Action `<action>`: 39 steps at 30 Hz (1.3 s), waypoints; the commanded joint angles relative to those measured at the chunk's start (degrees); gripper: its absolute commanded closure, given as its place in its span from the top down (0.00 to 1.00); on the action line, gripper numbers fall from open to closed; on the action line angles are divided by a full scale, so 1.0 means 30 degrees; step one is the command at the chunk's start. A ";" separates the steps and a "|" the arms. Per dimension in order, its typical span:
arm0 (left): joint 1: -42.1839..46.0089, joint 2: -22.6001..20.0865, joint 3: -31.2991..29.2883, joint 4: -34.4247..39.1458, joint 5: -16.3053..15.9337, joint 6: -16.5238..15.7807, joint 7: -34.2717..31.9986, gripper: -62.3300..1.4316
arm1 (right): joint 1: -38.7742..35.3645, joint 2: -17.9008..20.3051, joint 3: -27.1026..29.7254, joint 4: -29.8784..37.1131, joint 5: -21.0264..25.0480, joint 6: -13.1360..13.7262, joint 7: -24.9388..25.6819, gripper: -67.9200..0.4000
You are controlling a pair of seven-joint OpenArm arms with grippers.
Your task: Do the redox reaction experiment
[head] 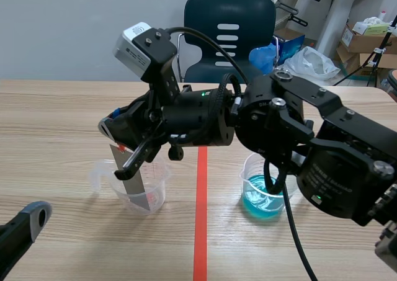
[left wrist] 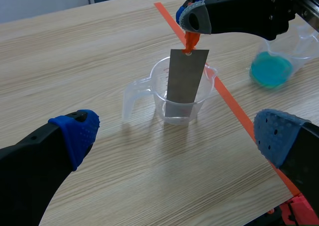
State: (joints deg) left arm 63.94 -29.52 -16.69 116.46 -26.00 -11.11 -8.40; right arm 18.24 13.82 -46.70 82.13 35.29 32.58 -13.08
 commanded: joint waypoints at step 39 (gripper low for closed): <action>-0.0058 0.0138 -0.0051 0.0401 -0.0109 -0.0051 -0.0262 1.00 | 0.0262 -0.0066 -0.0175 -0.0007 -0.1763 -0.0073 0.0124 0.92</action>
State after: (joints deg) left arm 63.94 -29.52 -16.69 116.46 -26.00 -11.11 -8.40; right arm 18.09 13.69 -47.03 81.89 29.74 32.36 -13.54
